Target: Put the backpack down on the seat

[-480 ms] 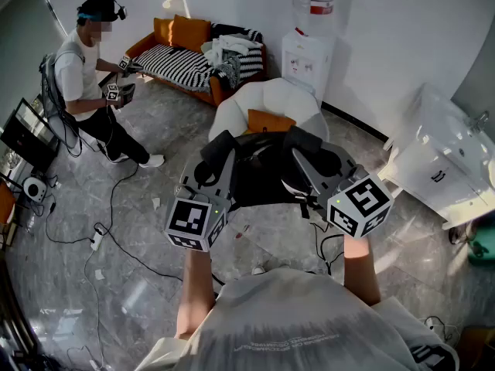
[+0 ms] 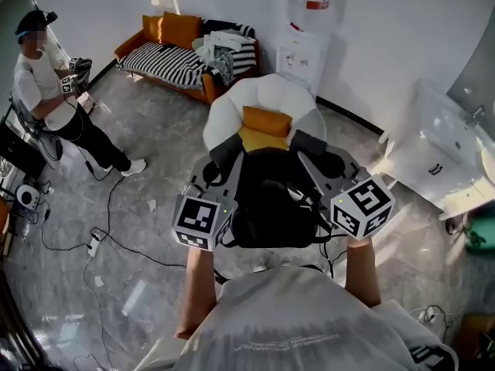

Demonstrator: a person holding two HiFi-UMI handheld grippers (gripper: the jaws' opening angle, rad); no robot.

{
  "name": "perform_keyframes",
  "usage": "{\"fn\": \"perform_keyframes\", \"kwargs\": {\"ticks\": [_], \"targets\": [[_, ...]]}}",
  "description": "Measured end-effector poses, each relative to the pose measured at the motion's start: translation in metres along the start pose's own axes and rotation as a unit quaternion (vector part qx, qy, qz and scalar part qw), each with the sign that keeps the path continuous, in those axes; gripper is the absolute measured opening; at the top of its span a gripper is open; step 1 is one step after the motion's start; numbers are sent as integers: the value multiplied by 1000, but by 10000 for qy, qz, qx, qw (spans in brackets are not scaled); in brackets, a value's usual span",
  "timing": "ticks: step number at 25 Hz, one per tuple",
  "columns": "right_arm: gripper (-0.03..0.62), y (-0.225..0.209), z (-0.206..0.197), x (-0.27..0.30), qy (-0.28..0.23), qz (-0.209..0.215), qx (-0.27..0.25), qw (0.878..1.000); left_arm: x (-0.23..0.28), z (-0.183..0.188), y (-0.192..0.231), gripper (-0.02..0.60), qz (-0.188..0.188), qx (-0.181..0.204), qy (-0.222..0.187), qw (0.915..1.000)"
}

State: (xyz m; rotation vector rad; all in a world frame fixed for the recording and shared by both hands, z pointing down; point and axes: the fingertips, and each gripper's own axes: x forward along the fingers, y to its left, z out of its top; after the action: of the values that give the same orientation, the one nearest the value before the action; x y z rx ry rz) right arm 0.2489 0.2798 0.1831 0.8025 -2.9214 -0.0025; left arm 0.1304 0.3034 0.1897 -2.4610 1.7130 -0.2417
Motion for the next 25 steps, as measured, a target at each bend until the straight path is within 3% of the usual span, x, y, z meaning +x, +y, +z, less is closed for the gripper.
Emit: {"fn": "perform_keyframes", "kwargs": {"ticks": [8,12,25], "targets": [[31,16,-14,14,129,-409,458,9980,-15,-14,9,42,-446,-105,-54,9989],[31,22,-12,24,157,-426,551,9974,-16,-17,23,41,-495,-163,-49,9986],[31,16,8,59,113,-463,257,9985,10,-15,69,43,-645,-24,-97,9979]]}}
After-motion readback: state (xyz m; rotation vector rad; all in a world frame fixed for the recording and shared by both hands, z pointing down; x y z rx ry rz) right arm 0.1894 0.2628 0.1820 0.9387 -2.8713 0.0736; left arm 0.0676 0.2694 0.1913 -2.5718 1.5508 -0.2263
